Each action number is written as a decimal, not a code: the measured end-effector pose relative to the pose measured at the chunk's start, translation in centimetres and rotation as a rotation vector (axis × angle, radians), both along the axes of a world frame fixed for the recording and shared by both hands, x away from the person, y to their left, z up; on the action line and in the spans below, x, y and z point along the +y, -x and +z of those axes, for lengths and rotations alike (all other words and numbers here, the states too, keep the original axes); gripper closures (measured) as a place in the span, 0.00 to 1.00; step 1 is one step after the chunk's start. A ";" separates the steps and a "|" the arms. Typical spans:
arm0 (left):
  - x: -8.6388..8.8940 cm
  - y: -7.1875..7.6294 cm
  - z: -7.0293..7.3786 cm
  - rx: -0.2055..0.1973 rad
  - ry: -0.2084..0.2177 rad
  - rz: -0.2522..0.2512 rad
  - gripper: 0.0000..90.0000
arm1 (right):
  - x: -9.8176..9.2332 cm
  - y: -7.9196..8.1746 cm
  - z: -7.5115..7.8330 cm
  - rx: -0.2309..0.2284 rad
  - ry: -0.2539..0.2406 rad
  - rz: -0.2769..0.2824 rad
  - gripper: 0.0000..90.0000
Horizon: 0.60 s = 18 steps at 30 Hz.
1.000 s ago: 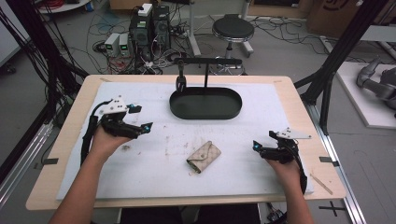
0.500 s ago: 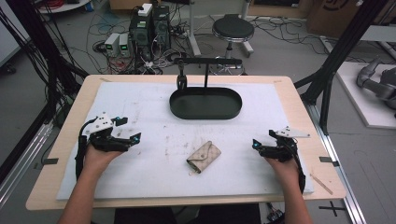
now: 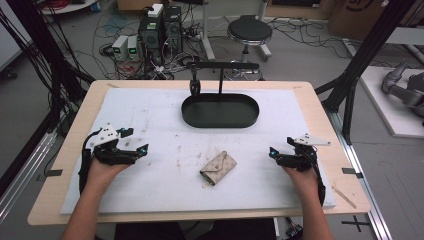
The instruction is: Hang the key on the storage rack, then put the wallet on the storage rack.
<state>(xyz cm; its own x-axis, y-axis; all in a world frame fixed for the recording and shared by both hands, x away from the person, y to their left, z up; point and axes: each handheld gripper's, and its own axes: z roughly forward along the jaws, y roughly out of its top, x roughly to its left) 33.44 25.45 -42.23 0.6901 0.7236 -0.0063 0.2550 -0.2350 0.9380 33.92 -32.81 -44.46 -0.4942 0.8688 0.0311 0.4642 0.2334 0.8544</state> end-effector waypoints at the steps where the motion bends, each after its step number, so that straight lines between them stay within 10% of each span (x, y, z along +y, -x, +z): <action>1: 0.0 0.0 0.0 0.002 0.000 -0.005 0.15 | 0.0 0.0 0.0 0.006 -0.004 -0.007 0.16; 18: -3.2 0.1 -0.1 0.045 -0.034 -0.031 0.15 | 0.1 0.1 -0.1 0.011 0.009 -0.003 0.16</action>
